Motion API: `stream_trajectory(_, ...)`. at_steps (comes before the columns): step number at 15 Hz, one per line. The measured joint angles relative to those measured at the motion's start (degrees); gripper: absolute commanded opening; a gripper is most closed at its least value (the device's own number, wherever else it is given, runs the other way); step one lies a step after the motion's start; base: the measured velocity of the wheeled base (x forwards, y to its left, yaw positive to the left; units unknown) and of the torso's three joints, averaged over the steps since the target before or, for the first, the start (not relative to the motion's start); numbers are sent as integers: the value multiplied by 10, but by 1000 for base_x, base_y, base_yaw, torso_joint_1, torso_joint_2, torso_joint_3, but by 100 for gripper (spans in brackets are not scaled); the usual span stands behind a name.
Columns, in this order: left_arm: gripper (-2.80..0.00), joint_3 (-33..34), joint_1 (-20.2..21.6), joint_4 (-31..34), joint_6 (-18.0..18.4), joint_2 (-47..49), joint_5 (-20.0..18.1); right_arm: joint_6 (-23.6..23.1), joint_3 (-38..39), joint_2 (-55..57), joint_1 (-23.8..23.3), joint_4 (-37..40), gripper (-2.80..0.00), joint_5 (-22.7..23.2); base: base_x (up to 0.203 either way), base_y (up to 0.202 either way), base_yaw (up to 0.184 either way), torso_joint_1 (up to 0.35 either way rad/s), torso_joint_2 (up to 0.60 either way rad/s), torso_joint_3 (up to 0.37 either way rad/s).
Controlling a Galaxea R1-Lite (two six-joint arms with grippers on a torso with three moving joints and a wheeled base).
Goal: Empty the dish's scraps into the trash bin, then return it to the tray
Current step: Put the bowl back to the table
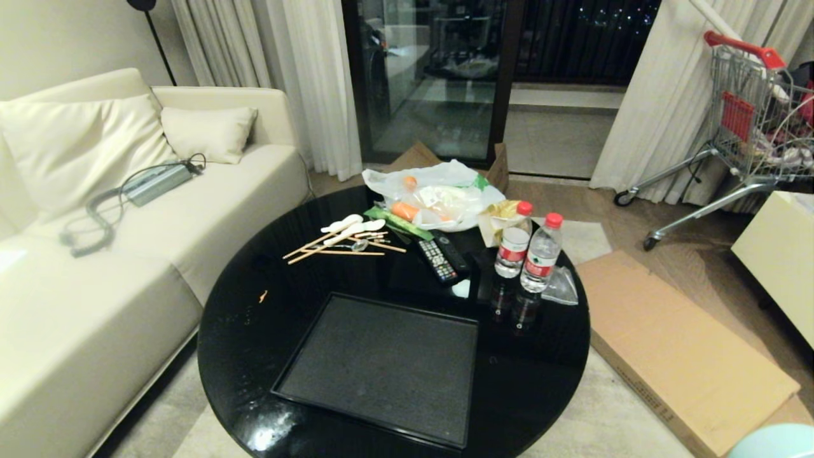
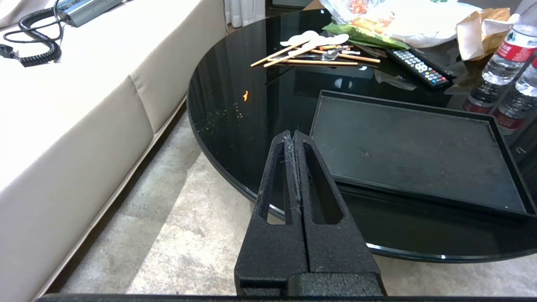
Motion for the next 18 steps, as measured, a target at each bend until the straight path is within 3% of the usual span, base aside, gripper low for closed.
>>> stream_trajectory(7, -280, 0, 0, 0, 0, 0, 0, -12, -6, 1, 0, 9, -280, 3, 0, 0, 0, 0, 0, 0)
stream_trajectory(10, -280, 0, 0, 0, 0, 0, 0, -26, -46, 31, 0, 10, -280, 53, 0, 0, 0, 0, 0, 0)
stream_trajectory(14, -280, 0, 0, 0, 0, 0, 0, -37, -119, 169, 0, 4, -280, 122, 0, 0, 0, 0, 0, 0)
stream_trajectory(18, -280, 0, 0, 0, 0, 0, 0, -106, -201, 350, 7, 1, -280, 165, 0, 0, 0, 0, 0, 0)
